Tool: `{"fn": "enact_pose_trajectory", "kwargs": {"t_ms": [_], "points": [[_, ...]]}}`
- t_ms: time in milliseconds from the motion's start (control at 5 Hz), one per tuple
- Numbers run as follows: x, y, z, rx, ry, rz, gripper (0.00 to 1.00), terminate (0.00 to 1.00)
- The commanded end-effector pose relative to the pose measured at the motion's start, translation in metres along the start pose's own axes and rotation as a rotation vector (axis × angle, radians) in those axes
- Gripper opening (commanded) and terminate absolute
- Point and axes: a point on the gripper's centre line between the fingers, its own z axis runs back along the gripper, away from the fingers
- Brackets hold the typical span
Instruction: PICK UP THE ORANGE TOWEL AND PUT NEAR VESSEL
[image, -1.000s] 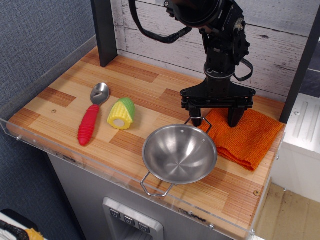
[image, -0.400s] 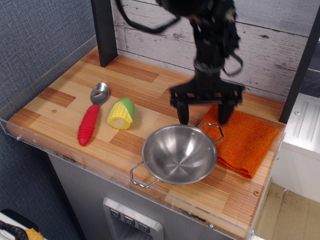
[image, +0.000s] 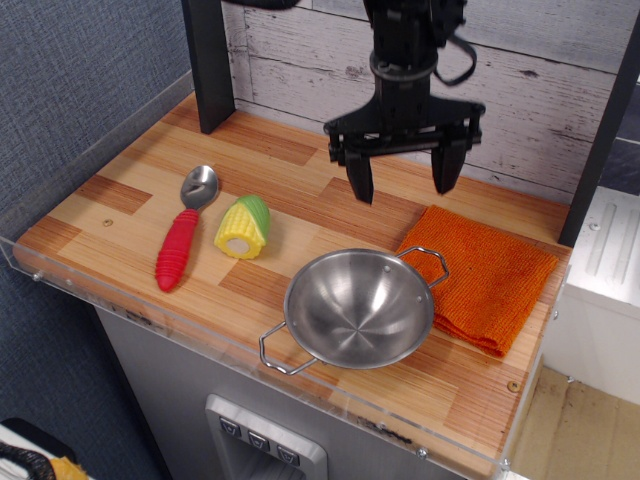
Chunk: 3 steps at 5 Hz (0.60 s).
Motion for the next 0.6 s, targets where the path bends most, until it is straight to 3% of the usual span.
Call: {"fn": "enact_pose_trajectory", "kwargs": {"t_ms": [0,400], "points": [[0.011,-0.002,0.078,-0.154,-0.139,0.015,1.00,0.00],[0.014,0.023,0.120,-0.132,-0.215,0.114,1.00,0.00]]}}
